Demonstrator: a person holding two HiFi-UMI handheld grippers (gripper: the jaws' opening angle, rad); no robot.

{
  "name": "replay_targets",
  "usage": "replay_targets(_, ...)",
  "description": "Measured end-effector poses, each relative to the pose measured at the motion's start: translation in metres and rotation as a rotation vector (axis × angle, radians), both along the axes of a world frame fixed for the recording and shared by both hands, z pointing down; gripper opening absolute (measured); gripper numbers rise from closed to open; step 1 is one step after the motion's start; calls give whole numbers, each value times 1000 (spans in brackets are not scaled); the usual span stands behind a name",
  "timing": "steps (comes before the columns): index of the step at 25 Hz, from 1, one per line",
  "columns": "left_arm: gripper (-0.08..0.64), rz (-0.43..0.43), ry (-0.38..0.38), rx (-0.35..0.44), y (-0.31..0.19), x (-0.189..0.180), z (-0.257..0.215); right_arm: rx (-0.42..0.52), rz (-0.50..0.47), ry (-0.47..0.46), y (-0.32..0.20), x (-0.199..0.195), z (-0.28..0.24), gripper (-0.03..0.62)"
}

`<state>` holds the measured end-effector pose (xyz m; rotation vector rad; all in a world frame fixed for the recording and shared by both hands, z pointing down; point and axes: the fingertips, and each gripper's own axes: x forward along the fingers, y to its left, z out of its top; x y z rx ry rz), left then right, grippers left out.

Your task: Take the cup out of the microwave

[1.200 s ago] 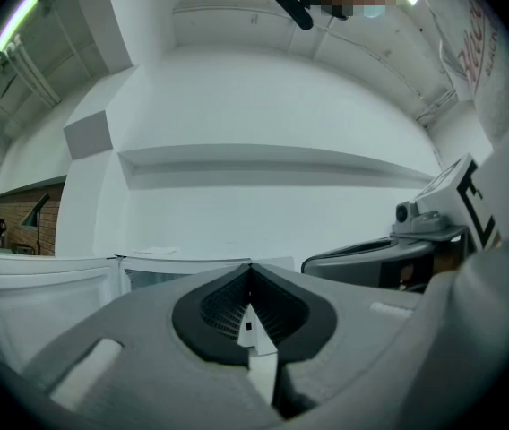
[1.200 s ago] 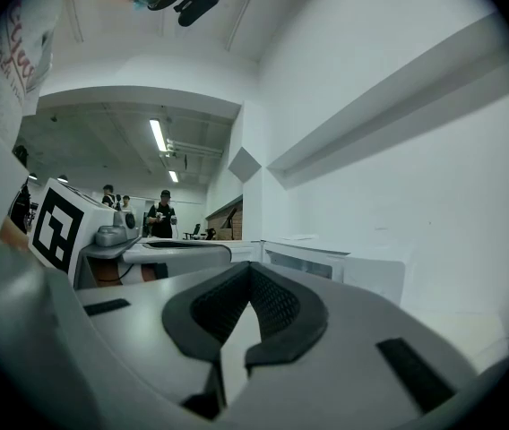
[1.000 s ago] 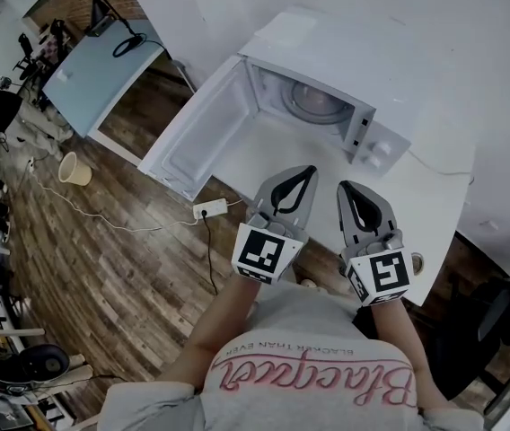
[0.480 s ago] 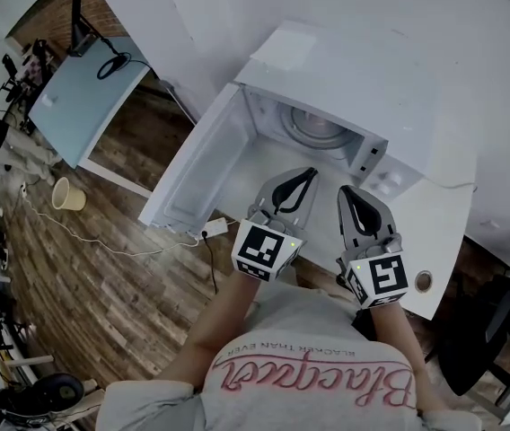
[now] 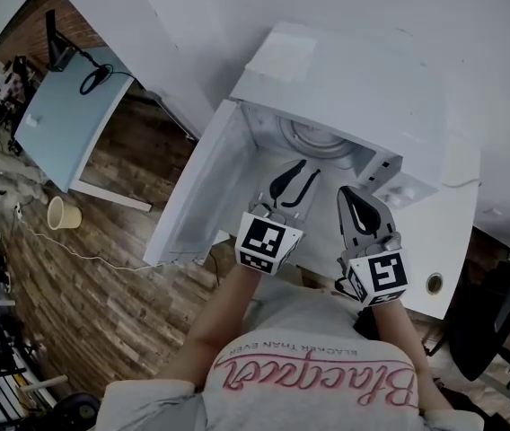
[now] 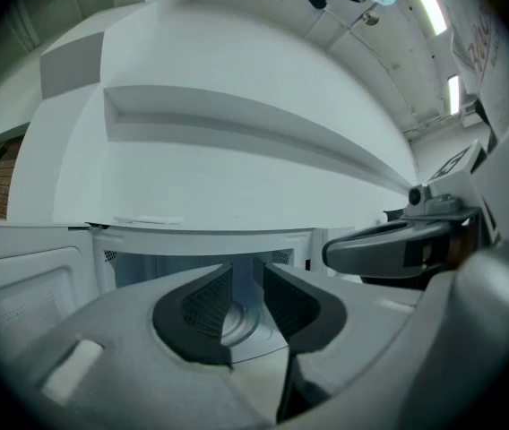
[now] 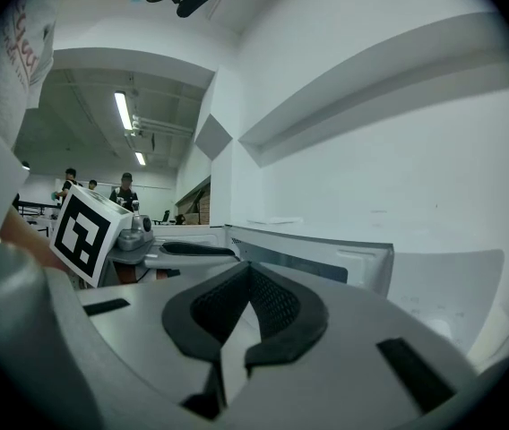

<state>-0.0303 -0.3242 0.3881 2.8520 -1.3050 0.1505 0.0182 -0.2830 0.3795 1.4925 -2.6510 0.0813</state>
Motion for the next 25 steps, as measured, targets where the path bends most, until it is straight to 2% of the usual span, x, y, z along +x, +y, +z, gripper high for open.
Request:
replay_targets(12, 100, 63, -27, -42, -68, -5, 45, -49, 127, 5, -37, -5, 19, 9)
replay_targets(25, 100, 36, -75, -129, -126, -2, 97, -101, 168, 45, -49, -10, 40, 9)
